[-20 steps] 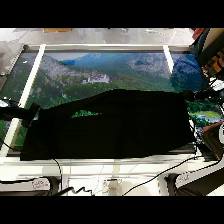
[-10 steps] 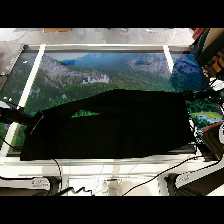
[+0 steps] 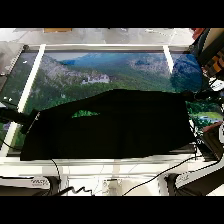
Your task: Fold the clothes and pants, and hang the long-sleeved shirts on hangers.
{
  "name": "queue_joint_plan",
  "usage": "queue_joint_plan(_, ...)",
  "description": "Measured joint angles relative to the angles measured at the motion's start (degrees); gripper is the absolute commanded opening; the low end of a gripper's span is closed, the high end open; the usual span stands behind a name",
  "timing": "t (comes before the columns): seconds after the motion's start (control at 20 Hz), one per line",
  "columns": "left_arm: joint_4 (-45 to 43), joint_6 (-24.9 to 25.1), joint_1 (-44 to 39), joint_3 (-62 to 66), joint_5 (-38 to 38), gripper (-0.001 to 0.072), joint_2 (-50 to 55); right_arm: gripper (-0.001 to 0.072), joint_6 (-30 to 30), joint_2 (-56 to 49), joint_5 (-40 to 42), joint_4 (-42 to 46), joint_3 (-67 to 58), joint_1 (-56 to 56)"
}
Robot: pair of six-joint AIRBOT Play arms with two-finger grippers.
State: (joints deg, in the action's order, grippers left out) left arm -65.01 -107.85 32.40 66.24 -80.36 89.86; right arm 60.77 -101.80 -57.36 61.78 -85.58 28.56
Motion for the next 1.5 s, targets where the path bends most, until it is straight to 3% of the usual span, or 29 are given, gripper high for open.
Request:
queue_joint_plan(0.05, -0.07, -1.11, 0.66, 0.13, 0.17, 0.0635, 0.11, 0.0022, 0.00, -0.04, 0.00, -0.02, 0.00, 0.00)
queue_joint_plan(0.1, -0.07, -1.97, 1.29, 0.22, 0.44, 0.0589, 0.26, 0.0022, 0.00, -0.11, 0.00, -0.04, 0.02, 0.00)
queue_joint_plan(0.25, 0.11, -3.65, 2.36, 0.37, 1.22, 0.0365, 1.46, 0.0022, 0.00, -0.26, -0.02, -0.02, 0.07, 0.00)
queue_joint_plan(0.4, 2.80, -4.31, 2.86, 0.44, 2.34, 0.0049, 3.32, 0.0022, 0.00, -0.31, -0.02, -0.02, 0.07, 0.00)
queue_joint_plan(0.45, 4.46, -4.24, 3.02, 0.42, 2.80, 0.0012, 3.93, 0.0022, 0.00, -0.31, -0.04, -0.02, 0.07, 0.00)
queue_joint_plan(0.85, 20.65, 7.93, 5.20, 6.95, 9.51, 0.0010, 5.73, 0.0022, 0.00, -0.33, -0.42, -1.01, -0.07, 0.00)
queue_joint_plan(1.2, 38.49, 28.11, 3.93, 25.27, 18.95, 0.0009, 5.86, 0.0021, 0.96, -0.33, -0.63, -8.37, -5.51, -0.02)
queue_joint_plan(1.35, 34.25, 32.30, 3.39, 29.16, 22.69, 0.0009, 5.95, 0.0021, 2.19, -0.33, -0.50, -9.44, -7.80, -0.02)
queue_joint_plan(1.5, 21.49, 33.99, 2.45, 30.60, 21.20, 0.0009, 6.05, 0.0021, 2.97, -0.33, -1.60, -8.52, -8.70, -0.02)
